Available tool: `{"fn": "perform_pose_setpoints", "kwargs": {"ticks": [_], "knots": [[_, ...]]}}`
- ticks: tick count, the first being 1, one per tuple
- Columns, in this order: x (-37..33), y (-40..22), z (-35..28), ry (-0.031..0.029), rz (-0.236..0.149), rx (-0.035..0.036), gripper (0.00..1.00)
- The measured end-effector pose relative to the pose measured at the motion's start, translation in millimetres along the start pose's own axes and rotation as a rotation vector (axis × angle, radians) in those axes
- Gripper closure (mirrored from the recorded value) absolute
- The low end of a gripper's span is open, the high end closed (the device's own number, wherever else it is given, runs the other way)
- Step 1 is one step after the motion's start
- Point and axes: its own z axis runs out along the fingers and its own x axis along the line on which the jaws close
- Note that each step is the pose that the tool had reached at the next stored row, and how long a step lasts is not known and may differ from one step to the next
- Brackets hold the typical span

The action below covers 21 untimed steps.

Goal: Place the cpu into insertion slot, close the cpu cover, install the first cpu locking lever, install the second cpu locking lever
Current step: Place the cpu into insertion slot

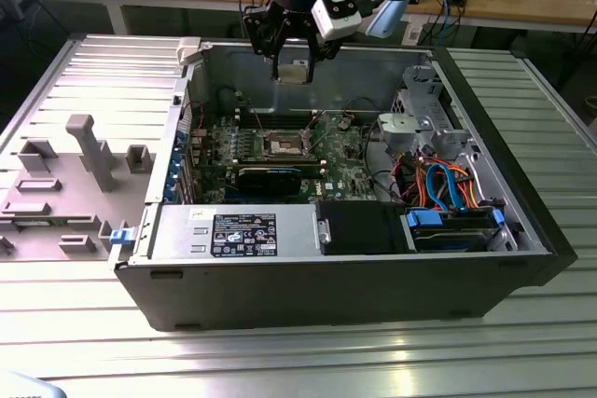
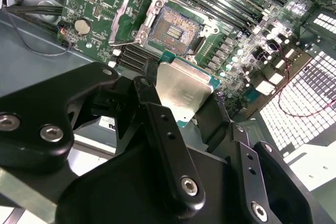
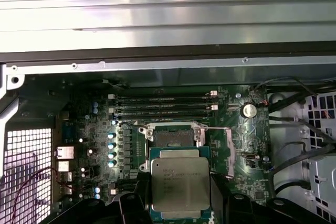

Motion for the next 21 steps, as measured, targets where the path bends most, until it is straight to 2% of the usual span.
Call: {"fn": "perform_pose_setpoints", "kwargs": {"ticks": [11,12,13,14,15,21], "knots": [[0.1,-0.3,3.6,0.0000,0.000,0.0016,0.45],[0.2,-0.3,4.1,-0.0002,0.000,0.0060,0.45],[0.1,-0.4,4.4,-0.0007,0.001,0.0214,0.45],[0.1,-0.4,4.5,-0.0011,0.001,0.0409,0.45],[0.0,-0.5,5.2,-0.0013,0.001,0.0480,0.45],[0.0,-0.7,7.9,-0.0011,-0.002,0.0484,0.45]]}}
